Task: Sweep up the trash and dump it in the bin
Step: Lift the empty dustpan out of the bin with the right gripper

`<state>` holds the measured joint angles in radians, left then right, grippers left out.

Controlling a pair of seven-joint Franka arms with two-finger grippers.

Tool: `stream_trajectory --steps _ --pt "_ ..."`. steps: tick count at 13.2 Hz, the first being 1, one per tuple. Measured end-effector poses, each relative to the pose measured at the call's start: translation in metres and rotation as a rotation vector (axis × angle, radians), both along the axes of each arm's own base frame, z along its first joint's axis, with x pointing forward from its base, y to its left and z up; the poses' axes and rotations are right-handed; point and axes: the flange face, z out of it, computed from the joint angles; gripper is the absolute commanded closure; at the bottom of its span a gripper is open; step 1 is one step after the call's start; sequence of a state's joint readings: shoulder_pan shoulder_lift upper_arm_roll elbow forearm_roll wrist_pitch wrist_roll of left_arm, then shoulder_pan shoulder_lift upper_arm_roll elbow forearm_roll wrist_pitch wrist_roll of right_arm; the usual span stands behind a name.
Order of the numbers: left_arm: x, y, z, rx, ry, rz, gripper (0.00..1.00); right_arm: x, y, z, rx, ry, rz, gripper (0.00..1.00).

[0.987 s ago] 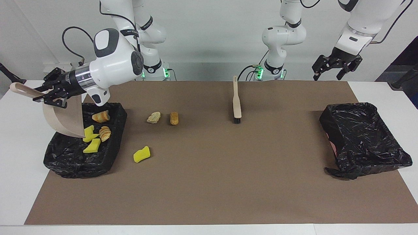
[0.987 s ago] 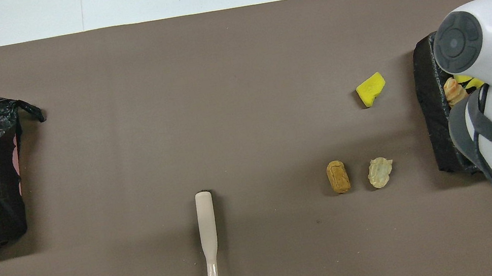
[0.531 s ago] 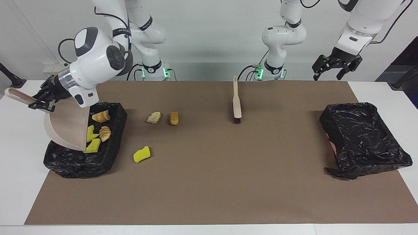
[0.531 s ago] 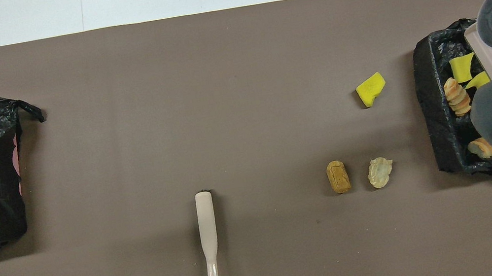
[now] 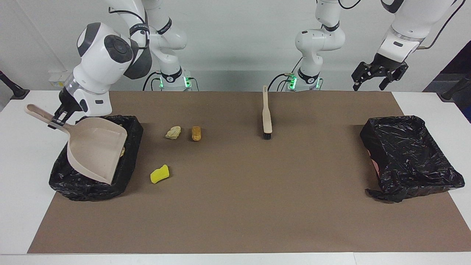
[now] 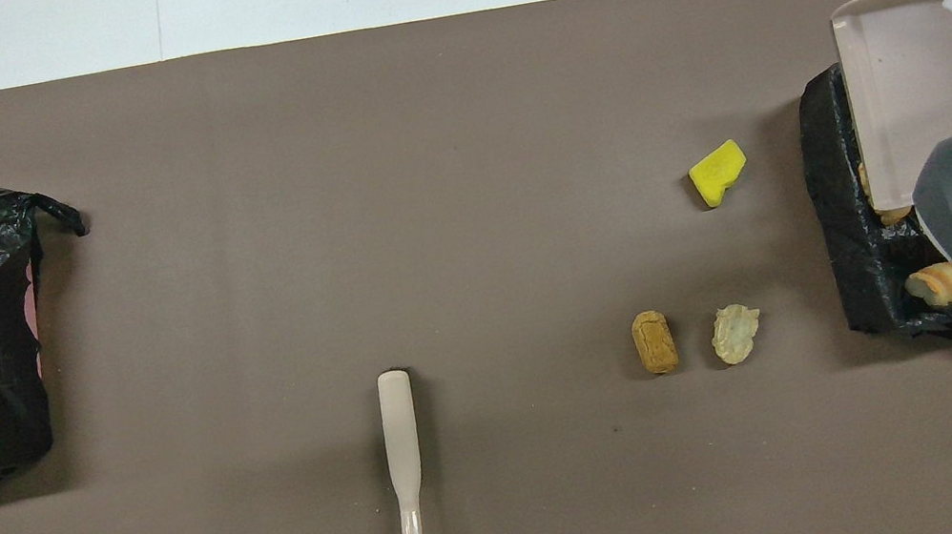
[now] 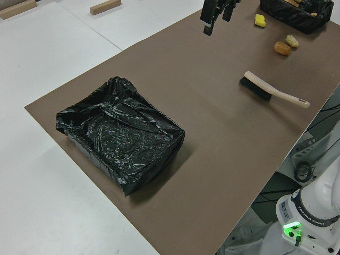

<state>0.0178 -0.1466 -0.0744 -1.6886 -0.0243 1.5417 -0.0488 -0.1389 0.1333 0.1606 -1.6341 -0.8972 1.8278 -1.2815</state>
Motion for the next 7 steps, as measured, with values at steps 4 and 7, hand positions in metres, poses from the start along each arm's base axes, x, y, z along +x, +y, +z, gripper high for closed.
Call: stream_trajectory --steps 4,7 --pt "0.0 0.0 0.0 0.0 0.0 0.0 0.0 0.004 0.01 -0.009 0.171 -0.103 -0.099 1.0" --pt "0.0 0.0 0.0 0.0 0.0 0.0 0.0 0.004 0.03 -0.019 0.387 -0.171 -0.242 1.0"
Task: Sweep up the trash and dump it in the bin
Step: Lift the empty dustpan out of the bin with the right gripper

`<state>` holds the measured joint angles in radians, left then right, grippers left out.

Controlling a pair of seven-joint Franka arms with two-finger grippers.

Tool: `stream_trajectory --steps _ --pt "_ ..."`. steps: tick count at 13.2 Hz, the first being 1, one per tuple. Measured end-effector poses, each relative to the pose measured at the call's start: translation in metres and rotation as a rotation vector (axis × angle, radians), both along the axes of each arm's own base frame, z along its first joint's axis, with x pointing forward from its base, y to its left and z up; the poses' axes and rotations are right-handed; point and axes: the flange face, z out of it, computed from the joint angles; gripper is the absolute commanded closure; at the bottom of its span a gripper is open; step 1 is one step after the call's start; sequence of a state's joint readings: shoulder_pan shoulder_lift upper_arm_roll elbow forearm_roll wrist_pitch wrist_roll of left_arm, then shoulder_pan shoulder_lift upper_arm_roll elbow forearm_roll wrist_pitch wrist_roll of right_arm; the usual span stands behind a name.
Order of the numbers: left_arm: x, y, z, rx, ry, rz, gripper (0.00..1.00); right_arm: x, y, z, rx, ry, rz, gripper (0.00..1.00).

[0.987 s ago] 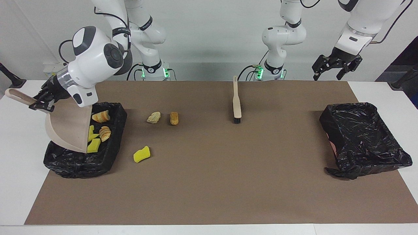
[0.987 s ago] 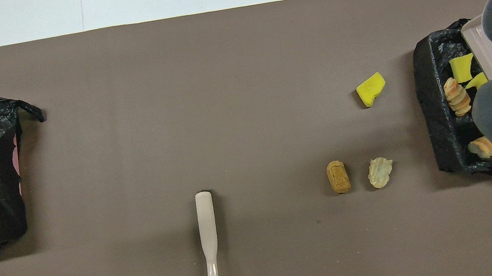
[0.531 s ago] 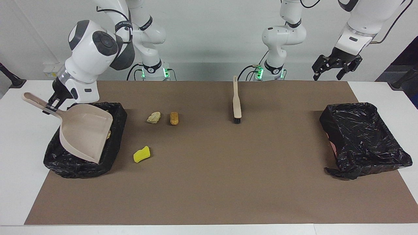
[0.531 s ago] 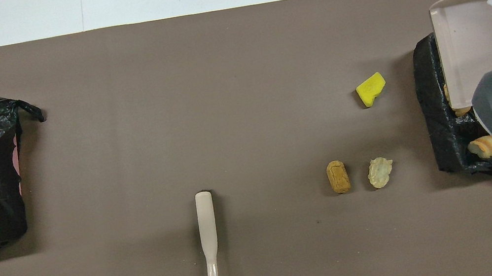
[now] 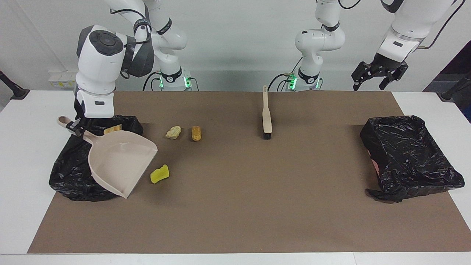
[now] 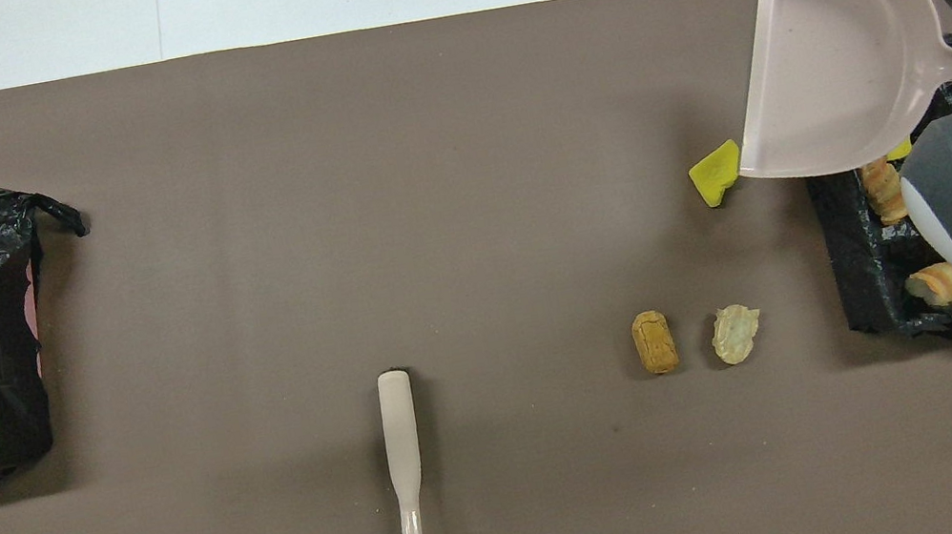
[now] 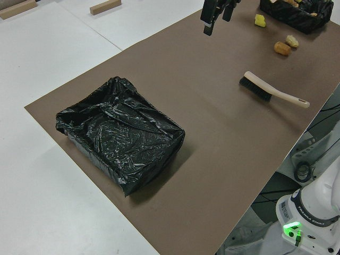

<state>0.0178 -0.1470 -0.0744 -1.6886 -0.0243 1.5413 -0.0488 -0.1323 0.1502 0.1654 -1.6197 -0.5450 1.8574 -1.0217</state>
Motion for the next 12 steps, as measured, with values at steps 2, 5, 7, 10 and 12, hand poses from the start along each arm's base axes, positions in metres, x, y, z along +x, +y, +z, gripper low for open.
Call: stream_trajectory --steps 2,5,7,10,12 --pt "0.0 0.0 0.0 0.0 0.0 0.0 0.0 0.001 0.019 -0.005 0.078 -0.052 -0.106 1.0" --pt "0.0 0.0 0.0 0.0 0.0 0.0 0.0 0.004 0.082 -0.024 0.153 -0.142 -0.293 1.0" --pt "0.0 0.0 0.0 0.0 0.0 0.0 0.0 0.006 0.119 -0.04 0.213 -0.177 -0.418 1.0" --pt "0.0 0.0 0.0 0.0 0.0 0.0 0.0 0.022 0.183 -0.066 0.285 -0.243 -0.605 1.0" --pt "0.0 0.0 0.0 0.0 0.0 0.0 0.0 0.029 0.231 -0.09 0.32 -0.269 -0.71 1.0"
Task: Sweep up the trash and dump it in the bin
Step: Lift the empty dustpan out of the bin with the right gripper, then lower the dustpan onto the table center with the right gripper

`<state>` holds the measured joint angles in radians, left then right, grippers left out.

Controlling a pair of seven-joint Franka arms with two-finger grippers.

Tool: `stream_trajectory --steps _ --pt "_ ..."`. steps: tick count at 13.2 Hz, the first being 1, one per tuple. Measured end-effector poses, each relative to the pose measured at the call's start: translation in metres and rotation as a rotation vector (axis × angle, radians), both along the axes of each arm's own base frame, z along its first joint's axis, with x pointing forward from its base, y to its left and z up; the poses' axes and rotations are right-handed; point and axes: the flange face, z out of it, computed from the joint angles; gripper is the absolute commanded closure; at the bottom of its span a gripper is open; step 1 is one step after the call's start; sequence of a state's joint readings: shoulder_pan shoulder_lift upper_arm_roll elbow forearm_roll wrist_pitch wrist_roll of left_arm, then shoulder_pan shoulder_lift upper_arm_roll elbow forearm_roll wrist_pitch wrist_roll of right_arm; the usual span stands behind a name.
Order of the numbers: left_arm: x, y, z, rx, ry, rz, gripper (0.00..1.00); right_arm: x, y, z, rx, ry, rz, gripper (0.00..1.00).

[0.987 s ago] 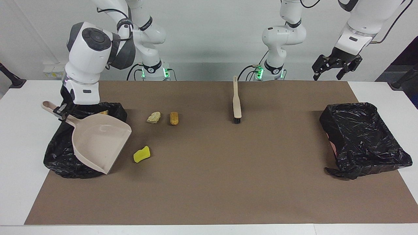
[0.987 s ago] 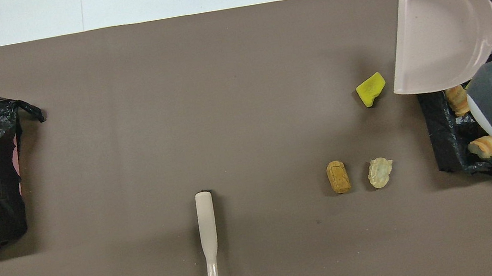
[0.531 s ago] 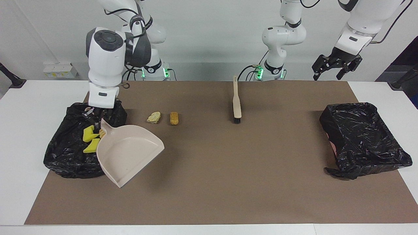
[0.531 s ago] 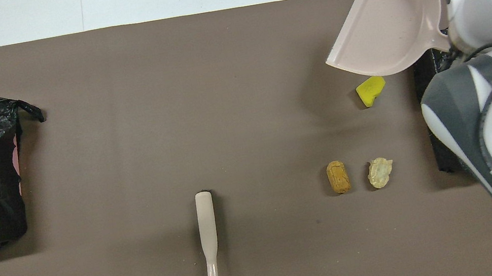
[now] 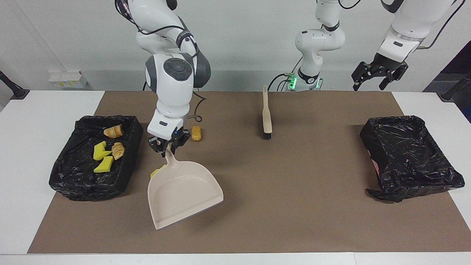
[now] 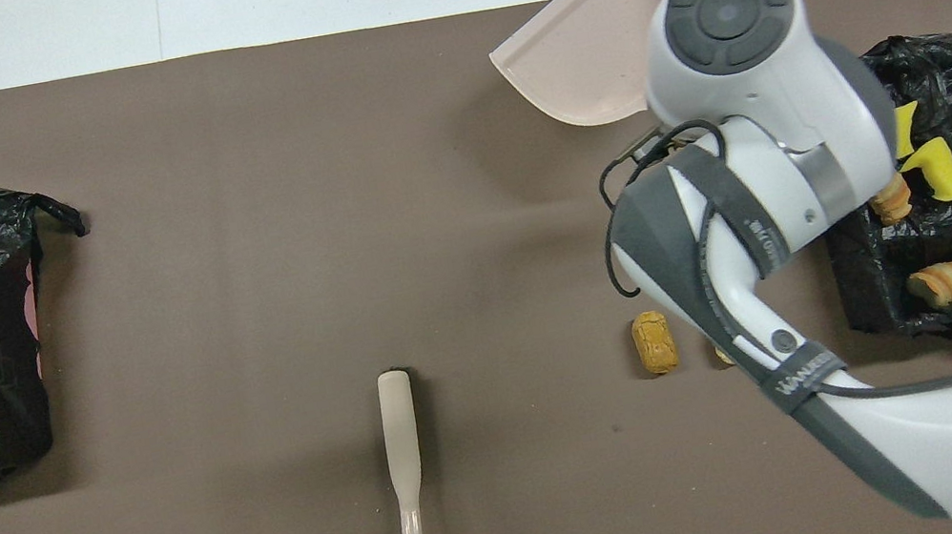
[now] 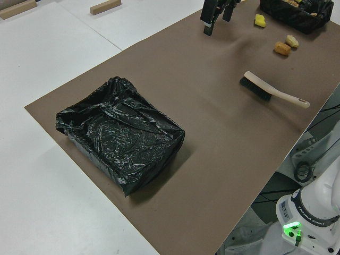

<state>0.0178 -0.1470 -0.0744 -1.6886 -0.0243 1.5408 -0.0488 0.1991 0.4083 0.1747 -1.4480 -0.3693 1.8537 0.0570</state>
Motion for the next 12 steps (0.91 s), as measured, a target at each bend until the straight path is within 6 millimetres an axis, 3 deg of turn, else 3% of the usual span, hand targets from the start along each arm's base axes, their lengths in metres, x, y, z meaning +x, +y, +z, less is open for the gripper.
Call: stream_trajectory --steps 3,6,8,10,12 --pt "0.0 0.0 0.0 0.0 0.0 0.0 0.0 0.001 0.059 -0.024 0.079 -0.003 -0.149 1.0" --pt "0.0 0.0 0.0 0.0 0.0 0.0 0.0 -0.009 0.13 -0.04 0.108 0.007 -0.282 1.0" --pt "0.0 0.0 0.0 0.0 0.0 0.0 0.0 -0.018 0.173 -0.061 0.166 0.048 -0.342 1.0" --pt "0.0 0.0 0.0 0.0 0.0 0.0 0.0 -0.023 0.198 -0.08 0.216 0.087 -0.399 1.0" --pt "0.0 0.0 0.0 0.0 0.0 0.0 0.0 -0.027 0.216 -0.083 0.263 0.114 -0.445 1.0"
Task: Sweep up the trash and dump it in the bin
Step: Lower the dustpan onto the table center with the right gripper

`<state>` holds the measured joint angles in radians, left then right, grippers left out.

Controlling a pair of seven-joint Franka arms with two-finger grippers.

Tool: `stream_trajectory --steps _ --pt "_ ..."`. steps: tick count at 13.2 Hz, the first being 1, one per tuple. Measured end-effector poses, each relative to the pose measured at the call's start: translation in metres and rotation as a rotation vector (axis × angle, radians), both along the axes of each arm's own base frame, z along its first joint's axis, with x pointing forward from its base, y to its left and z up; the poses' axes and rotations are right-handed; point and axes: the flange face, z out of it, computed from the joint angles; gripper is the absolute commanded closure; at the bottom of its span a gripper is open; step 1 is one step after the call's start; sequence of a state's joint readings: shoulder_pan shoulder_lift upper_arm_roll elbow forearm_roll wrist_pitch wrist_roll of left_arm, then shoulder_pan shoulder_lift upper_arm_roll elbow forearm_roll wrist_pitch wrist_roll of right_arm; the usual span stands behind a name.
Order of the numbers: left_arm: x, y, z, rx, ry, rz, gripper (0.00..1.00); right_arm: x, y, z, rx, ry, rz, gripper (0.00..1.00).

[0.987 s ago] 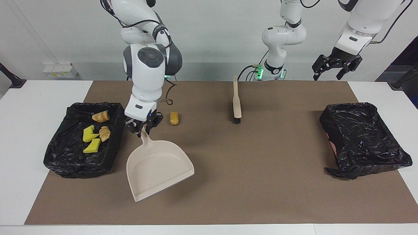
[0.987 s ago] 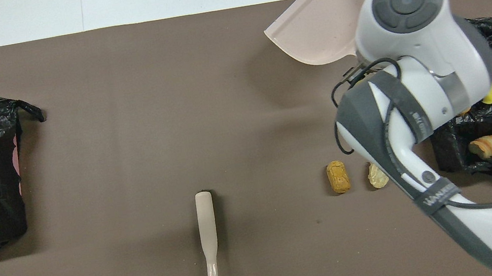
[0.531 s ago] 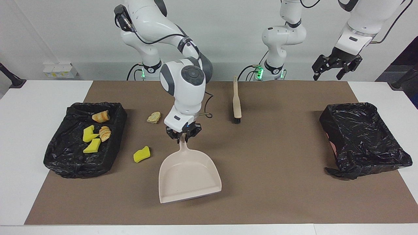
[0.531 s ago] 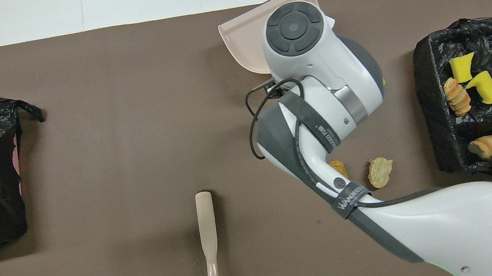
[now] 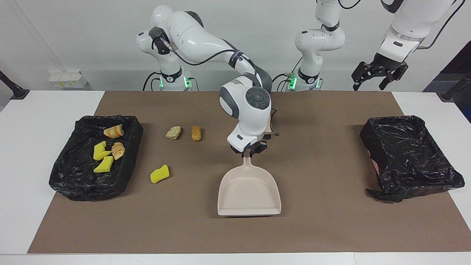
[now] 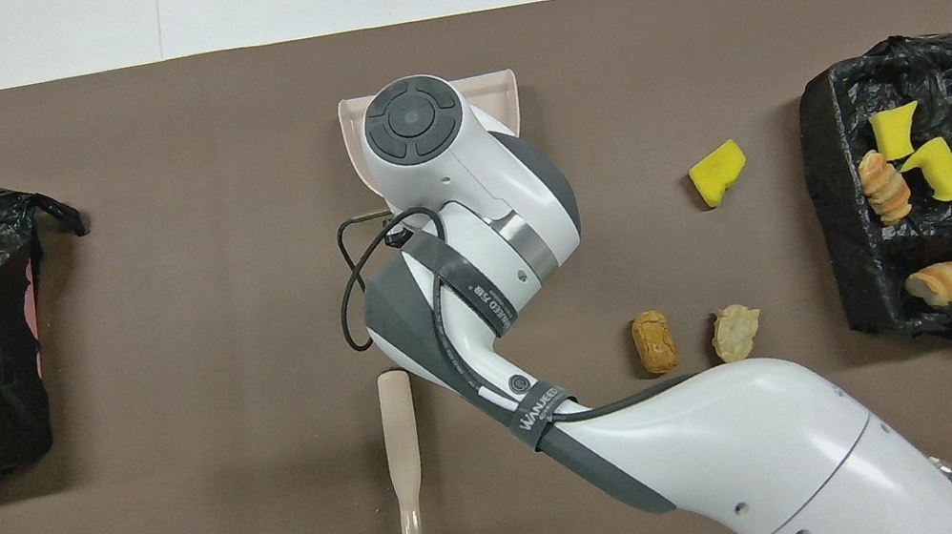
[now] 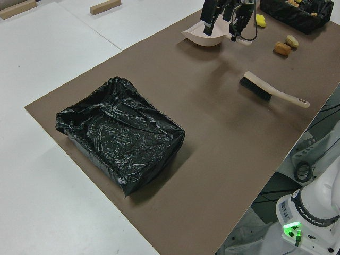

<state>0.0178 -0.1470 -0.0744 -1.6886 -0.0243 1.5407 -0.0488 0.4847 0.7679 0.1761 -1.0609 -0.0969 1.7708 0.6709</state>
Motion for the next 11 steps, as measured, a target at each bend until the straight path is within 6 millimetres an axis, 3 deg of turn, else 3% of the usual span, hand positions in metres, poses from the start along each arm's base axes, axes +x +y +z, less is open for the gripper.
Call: stream_trajectory --steps 5,9,10,11 --pt "0.0 0.0 0.0 0.0 0.0 0.0 0.0 -0.038 0.061 -0.012 0.015 0.007 -0.006 1.0" --pt "0.0 0.0 0.0 0.0 0.0 0.0 0.0 -0.051 0.077 -0.01 0.024 0.008 0.02 1.0" --pt "0.0 0.0 0.0 0.0 0.0 0.0 0.0 -0.053 0.079 -0.008 0.029 0.01 0.024 0.95" --pt "0.0 0.0 0.0 0.0 0.0 0.0 0.0 -0.054 0.081 -0.008 0.032 0.011 0.027 0.82"
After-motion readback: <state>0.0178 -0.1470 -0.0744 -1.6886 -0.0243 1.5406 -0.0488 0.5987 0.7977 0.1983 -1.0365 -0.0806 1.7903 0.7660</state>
